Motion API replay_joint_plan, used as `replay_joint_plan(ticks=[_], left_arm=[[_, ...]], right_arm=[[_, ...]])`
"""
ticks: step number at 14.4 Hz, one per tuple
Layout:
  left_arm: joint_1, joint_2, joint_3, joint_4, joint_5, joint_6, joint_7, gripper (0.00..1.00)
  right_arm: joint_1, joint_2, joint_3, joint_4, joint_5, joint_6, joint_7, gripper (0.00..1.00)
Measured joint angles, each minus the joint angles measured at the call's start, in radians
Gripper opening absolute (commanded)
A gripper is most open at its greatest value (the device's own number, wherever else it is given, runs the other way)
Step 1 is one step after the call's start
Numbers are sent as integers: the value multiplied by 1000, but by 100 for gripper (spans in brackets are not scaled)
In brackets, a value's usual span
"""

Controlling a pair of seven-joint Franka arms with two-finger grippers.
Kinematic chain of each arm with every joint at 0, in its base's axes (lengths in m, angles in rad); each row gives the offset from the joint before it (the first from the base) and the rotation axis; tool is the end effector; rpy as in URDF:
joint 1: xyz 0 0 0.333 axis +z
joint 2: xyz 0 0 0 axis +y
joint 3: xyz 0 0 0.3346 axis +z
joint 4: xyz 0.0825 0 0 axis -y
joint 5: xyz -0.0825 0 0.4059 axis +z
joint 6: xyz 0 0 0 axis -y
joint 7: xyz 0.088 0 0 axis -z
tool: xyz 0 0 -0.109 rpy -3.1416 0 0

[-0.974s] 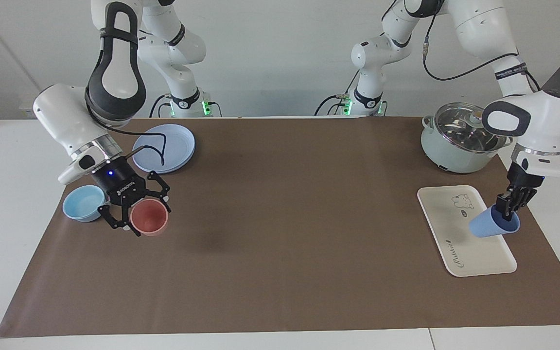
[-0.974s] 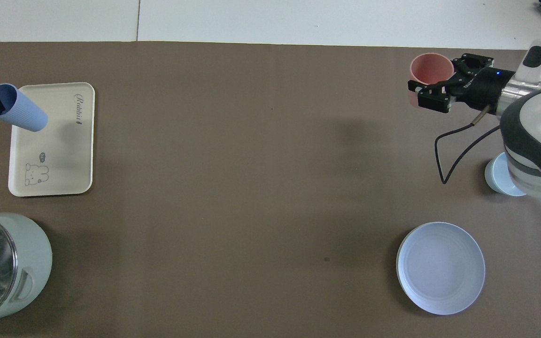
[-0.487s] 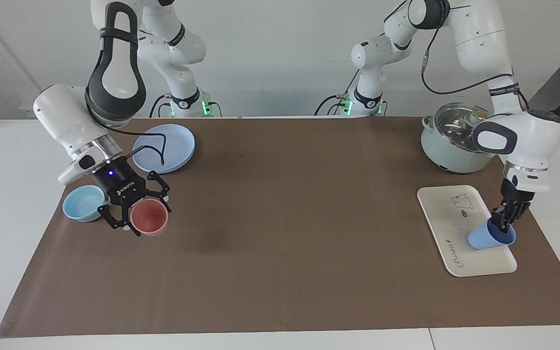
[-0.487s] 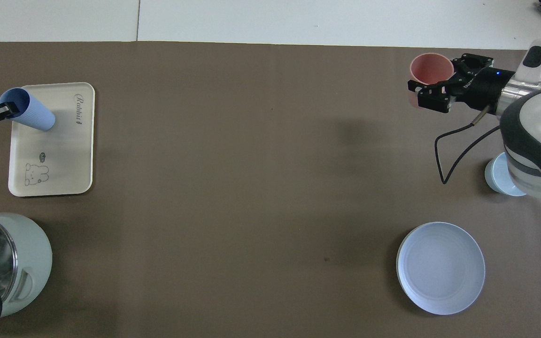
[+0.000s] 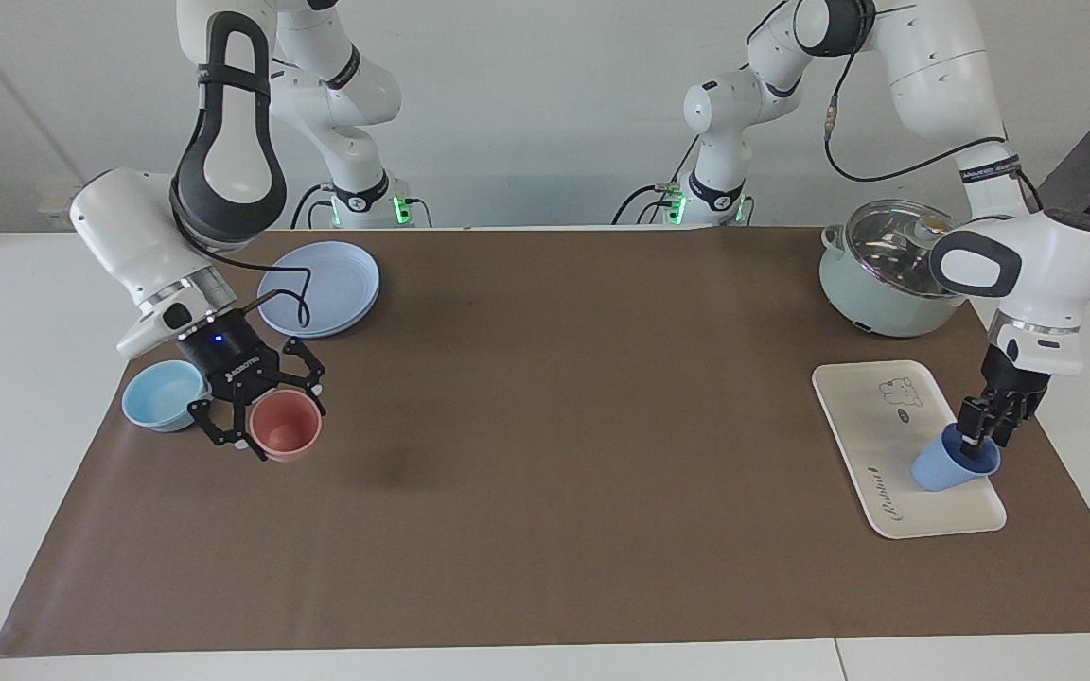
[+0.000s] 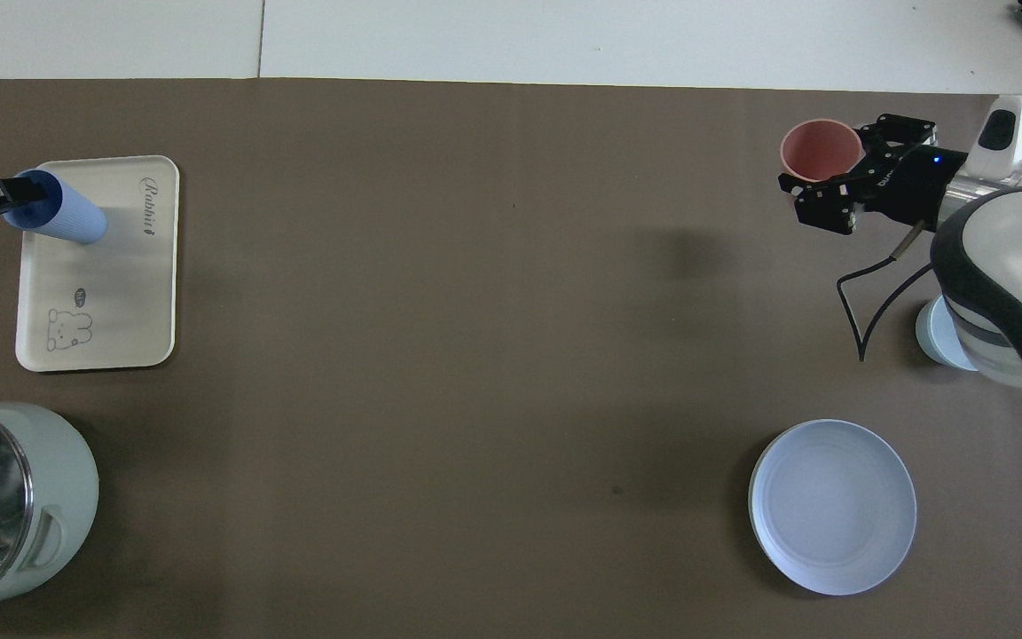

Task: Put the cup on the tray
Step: 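Lower the blue cup onto the tray and open the left gripper, then withdraw the left gripper from the blue cup toward the robot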

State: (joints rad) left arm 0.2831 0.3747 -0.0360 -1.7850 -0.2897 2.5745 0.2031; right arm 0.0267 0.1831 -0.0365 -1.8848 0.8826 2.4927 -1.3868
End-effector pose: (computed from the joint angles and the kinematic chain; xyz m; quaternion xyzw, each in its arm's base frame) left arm 0.6835 0.1797 0.3926 0.9649 0.1270 0.2221 0.0590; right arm 0.6625 -0.0085 0.4616 -0.8596 -0.3482 -0.3532 0.1229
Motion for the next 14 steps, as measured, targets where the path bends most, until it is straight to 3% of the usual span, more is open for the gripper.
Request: replay_joint_plan(ticks=[3,4,9,14], left_arm=[[0,-16,2,161,42,-299,0,100],[0,-24,3,213,86,-397,0,100],[-55,-56,-3,410,223,-872,-6,100],[-222,-134,-9,453,344,-1029,-153,100]], right_arm=[[-1,-17,2,-30,-11,11,-7,0],[-3,-16,2,-42,49,15,-52,0],[-36,37,0,-119,627,26,-535,0],[-63,72,1,-147,863,-8,-690,0]])
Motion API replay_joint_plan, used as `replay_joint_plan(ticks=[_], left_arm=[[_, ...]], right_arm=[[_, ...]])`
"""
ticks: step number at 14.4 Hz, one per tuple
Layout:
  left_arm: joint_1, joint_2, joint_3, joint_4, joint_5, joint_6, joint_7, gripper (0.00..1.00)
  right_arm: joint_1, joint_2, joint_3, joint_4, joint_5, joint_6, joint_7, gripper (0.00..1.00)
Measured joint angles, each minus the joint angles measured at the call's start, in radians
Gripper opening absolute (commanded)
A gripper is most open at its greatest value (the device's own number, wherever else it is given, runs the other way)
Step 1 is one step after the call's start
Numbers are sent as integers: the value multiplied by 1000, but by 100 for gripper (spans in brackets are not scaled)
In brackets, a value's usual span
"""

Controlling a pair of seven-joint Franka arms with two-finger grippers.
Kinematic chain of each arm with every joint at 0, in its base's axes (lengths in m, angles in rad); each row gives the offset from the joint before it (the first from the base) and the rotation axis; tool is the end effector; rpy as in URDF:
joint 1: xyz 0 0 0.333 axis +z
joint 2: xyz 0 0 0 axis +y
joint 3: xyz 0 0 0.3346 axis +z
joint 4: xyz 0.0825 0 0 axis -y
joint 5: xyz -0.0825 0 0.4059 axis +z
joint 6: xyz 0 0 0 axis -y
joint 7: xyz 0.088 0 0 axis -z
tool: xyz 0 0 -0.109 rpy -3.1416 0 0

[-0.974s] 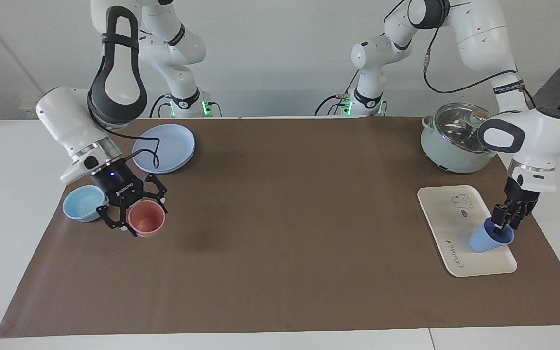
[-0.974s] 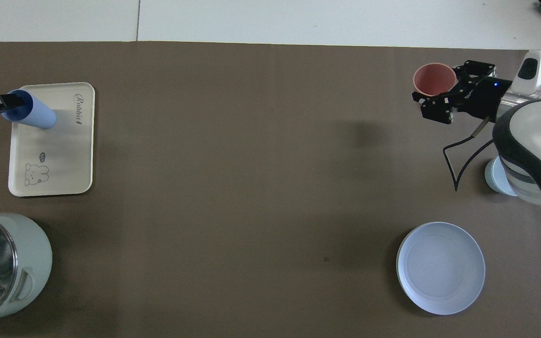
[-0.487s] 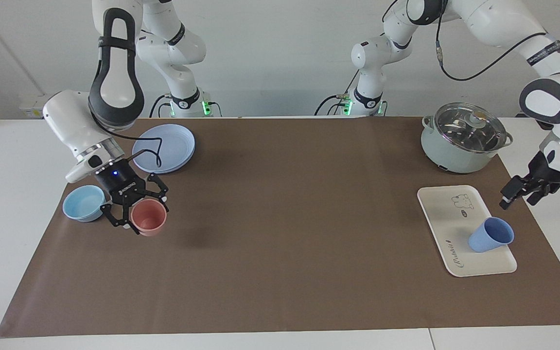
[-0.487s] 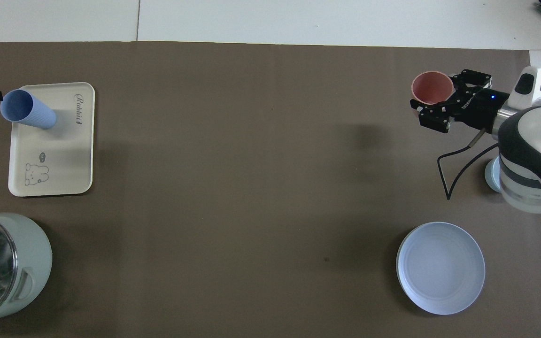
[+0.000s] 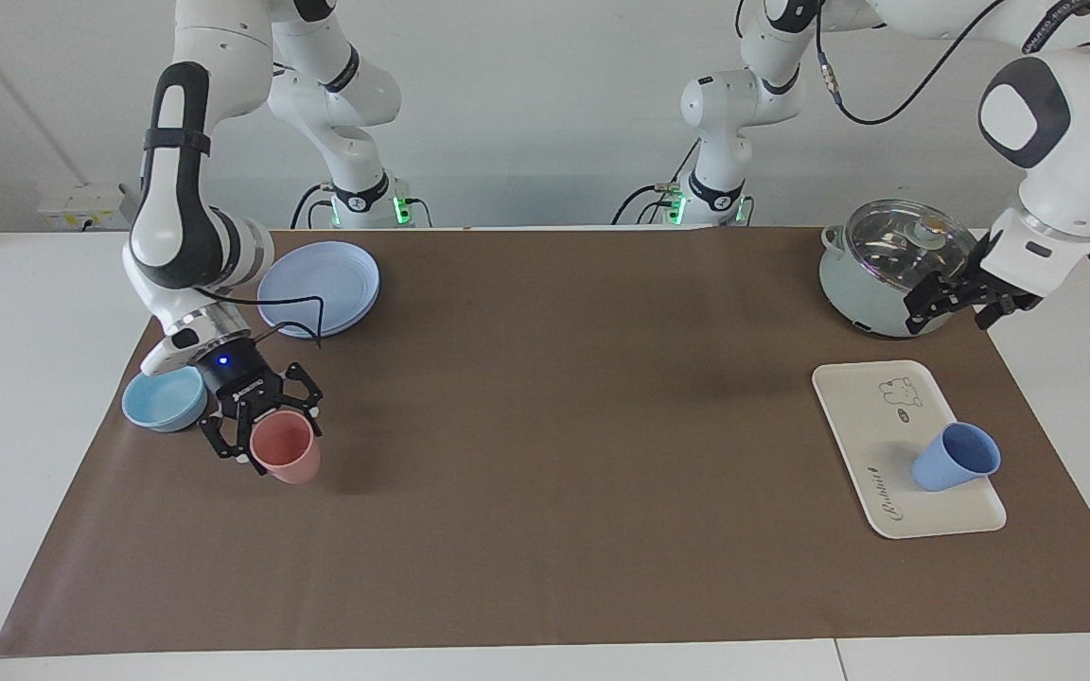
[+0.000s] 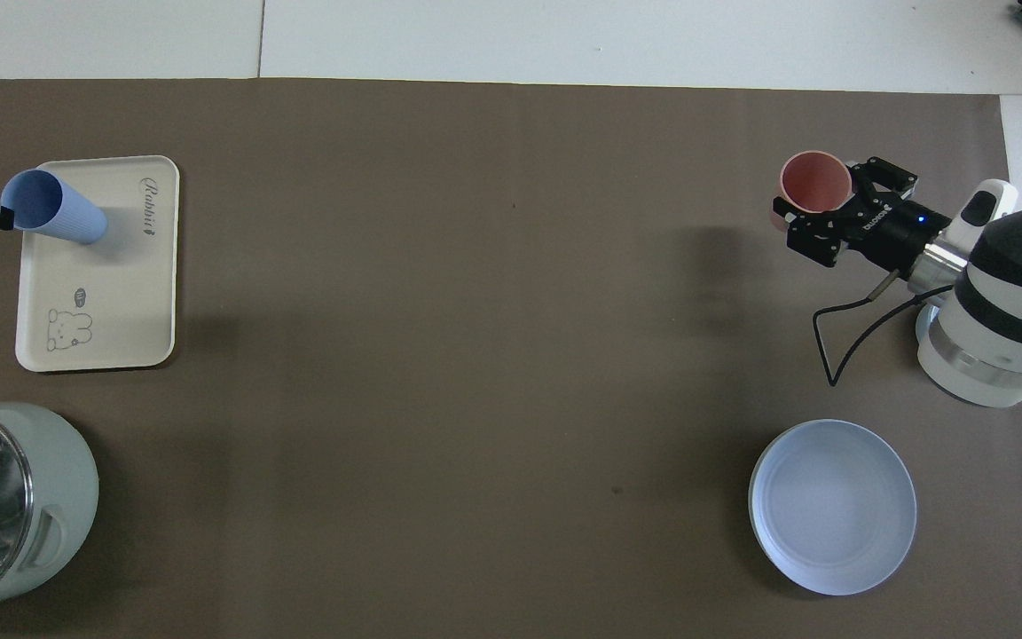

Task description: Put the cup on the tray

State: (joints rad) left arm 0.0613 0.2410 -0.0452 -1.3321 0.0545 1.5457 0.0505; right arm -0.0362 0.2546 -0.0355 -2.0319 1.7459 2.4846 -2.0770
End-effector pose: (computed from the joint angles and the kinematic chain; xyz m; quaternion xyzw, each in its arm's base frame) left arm 0.6507 0.0204 0.6087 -0.9995 0.0163 0.0143 0.0214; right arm 0.6281 -0.0474 0.3398 -0.8148 -0.2416 -0.4911 0.1912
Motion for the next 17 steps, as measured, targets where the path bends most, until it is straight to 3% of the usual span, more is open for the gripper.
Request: replay_joint_plan(ticks=[5,10,11,12,17], left_arm=[[-62,-79,-3,-28,2,-103,-43,100],[-67,-239,-4,-242,2,-64,-55,100],[-67,-251,-4,-258,1,-54,-55,100],[-67,-257,-3,-267,-6,-42,-58,100],[-66,-257,-1,-273,-37,-11,-63,100]], right_arm=[[-15,45,0,-17,81,-44,-92,0],[-35,88,0,-54,192,-115,-258,0],[-38,90,0,-57,193,-118,-264,14],[-38,90,0,-57,193,-118,-264,99],[-38,87,0,-56,194,-120,-264,100]])
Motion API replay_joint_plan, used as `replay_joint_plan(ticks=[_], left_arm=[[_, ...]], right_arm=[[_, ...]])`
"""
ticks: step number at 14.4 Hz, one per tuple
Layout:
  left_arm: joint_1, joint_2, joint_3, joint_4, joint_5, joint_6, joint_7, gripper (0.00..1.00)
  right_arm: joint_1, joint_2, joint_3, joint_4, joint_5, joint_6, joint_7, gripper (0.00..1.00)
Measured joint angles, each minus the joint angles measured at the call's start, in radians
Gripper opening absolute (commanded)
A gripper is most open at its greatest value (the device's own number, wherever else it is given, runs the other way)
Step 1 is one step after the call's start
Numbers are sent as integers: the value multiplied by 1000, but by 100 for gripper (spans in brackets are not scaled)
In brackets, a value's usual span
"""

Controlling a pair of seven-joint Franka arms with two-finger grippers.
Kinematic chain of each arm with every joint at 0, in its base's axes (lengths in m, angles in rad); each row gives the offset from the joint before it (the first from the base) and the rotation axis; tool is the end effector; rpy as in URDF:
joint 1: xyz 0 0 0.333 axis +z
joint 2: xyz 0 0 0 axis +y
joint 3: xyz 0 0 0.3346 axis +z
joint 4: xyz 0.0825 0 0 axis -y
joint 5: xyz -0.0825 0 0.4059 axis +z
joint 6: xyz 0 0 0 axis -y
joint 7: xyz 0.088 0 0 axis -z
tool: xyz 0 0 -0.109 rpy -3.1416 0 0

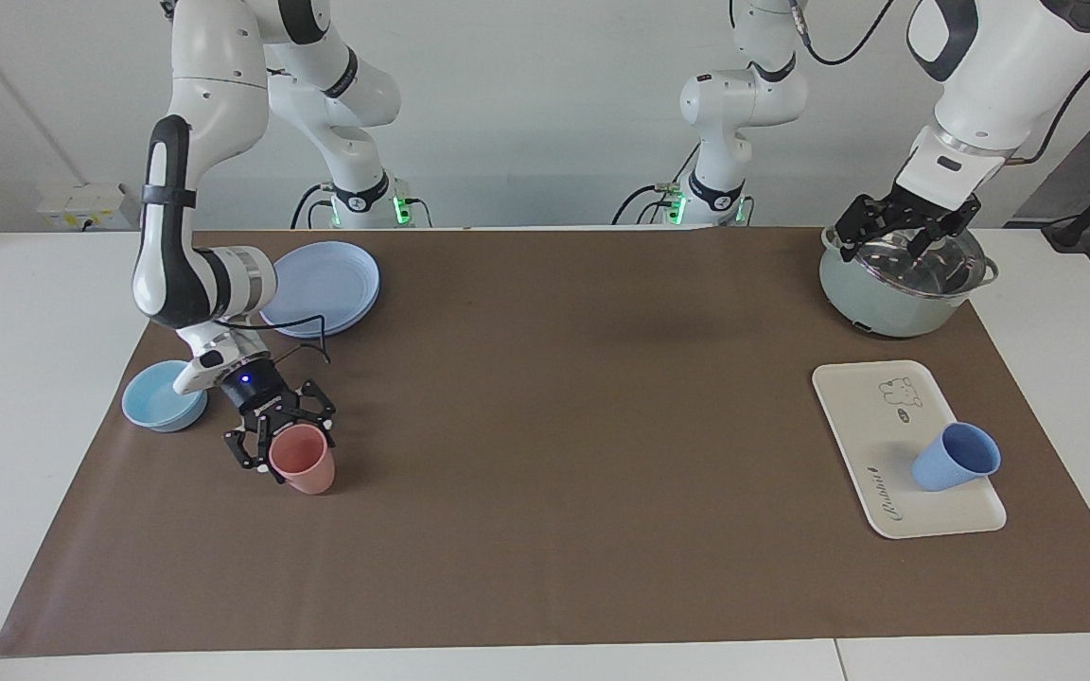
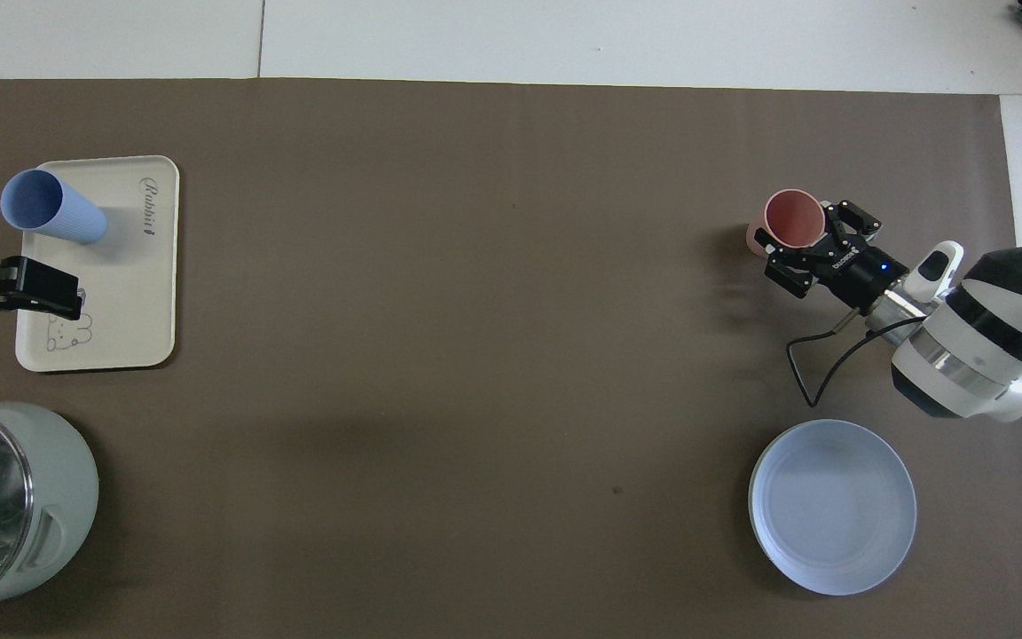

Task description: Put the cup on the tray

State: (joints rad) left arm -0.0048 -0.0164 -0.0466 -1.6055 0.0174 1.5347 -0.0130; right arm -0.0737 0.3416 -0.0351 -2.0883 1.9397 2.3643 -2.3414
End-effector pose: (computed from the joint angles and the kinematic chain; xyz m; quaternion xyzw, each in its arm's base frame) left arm 0.5656 -0.0274 0.6303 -0.9994 0.0191 0.0269 0.0099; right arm 0.6100 -0.0533 0.2648 -0.7943 -0.2452 -0.5175 0.2028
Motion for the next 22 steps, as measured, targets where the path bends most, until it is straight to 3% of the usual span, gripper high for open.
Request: replay_joint_plan(ticks=[4,10,13,19,22], left_arm=[[-1,0,-1,0,-2,2,0,100],[-1,0,-2,0,-2,6,0,100],[-1,0,-2,0,-2,7,0,100],[-1,0,-2,0,-2,8,0,100],[-1,0,-3,0,-2,9,0,100]], right_arm=[[4,-30,1,5,0,58,0,100],[152,-185,9,-7,1,389,204,100],[207,-212,11,-13,-21,483,226,100],[173,-213,1,-7,-418,441,294,100],[102,-214,-2,28,-767,313,474,100]])
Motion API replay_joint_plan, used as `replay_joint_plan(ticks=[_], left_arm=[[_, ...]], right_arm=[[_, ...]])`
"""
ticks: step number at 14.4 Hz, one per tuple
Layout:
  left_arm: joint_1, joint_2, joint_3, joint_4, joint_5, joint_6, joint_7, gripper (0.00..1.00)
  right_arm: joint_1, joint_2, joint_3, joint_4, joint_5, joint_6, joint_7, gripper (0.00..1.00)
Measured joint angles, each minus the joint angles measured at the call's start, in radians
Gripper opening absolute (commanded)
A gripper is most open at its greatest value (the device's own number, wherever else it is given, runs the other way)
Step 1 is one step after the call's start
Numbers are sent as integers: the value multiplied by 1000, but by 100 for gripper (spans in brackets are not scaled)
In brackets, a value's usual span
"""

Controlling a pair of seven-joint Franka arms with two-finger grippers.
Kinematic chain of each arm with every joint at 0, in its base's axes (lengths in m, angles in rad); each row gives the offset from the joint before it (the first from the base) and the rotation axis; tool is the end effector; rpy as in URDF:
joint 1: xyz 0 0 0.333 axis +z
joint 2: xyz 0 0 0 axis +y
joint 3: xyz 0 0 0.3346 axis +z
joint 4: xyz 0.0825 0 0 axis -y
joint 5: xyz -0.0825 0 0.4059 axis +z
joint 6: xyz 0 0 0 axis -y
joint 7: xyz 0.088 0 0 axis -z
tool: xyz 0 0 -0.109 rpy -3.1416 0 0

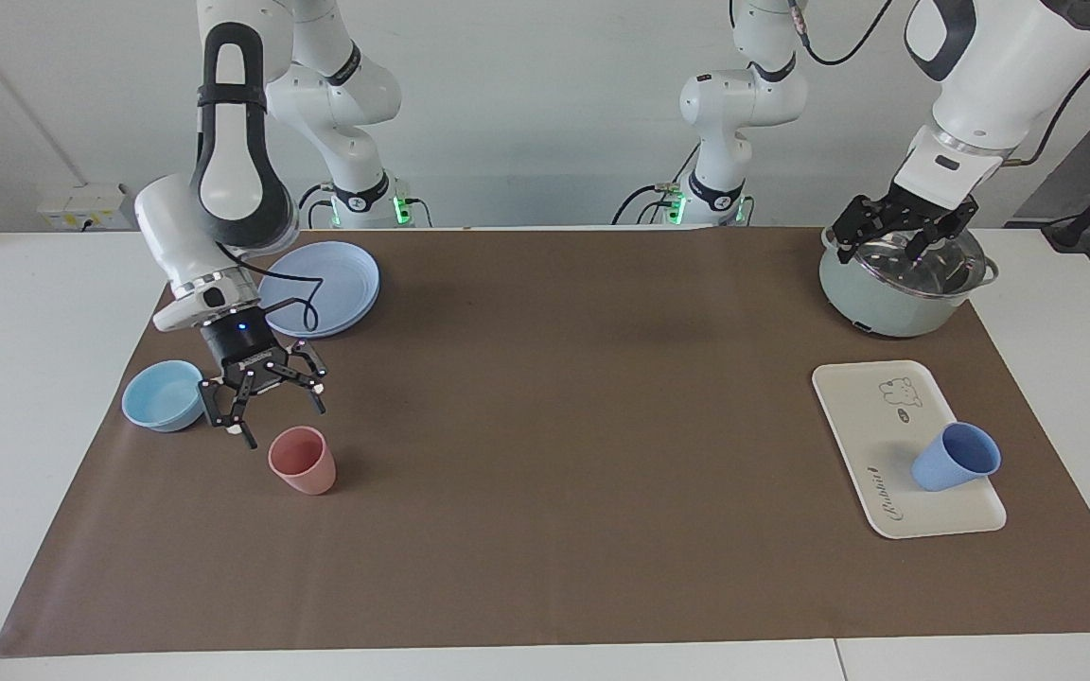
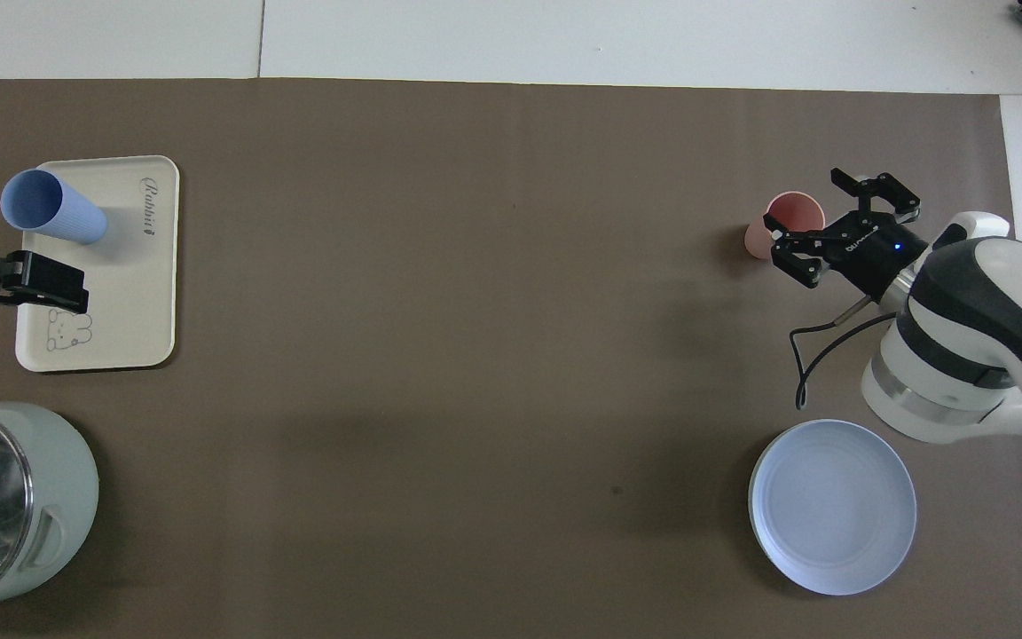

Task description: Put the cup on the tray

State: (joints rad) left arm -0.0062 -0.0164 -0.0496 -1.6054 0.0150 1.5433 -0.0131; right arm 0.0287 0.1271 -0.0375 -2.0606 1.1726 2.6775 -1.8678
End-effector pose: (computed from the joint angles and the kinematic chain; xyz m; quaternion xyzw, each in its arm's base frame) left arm 0.5665 -0.0302 0.6311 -0.9995 0.0213 0.0226 0.0087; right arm 0.6211 -0.0324 0.4174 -0.8200 -0.3974 -0.4090 0.0482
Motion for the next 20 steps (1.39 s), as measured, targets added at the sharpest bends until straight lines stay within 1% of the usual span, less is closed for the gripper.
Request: replay_joint_plan(ticks=[2,5,7,9,12,14,17,20], left_arm=[[0,0,0,0,0,0,0,100],[0,0,-1,0,0,5,0,100],[0,0,-1,0,0,10,0,100],[0,0,0,0,1,12,0,100],[2,0,5,0,1,14,0,100],[2,0,6,0,1,21,0,100],[2,0,10,0,1,26,0,100],[2,0,8,0,1,26,0,100]], right_arm=[[-23,-5,-3,51,-281,-84,214,100],[-21,-37,-5,109,-648,-205,589,100],[-18,-78,-4,124,-835,-299,835,100],[-17,-123,-4,127,-971,-413,1074,100],[-19,-182,-5,132,-1124,-610,1446,100],[-20,-199,-6,157,-1185,-734,1624,100],[-18,-202,-1,242,-1196,-904,1781,100],[-13,-202,3,362,-1187,-1052,1847,100]])
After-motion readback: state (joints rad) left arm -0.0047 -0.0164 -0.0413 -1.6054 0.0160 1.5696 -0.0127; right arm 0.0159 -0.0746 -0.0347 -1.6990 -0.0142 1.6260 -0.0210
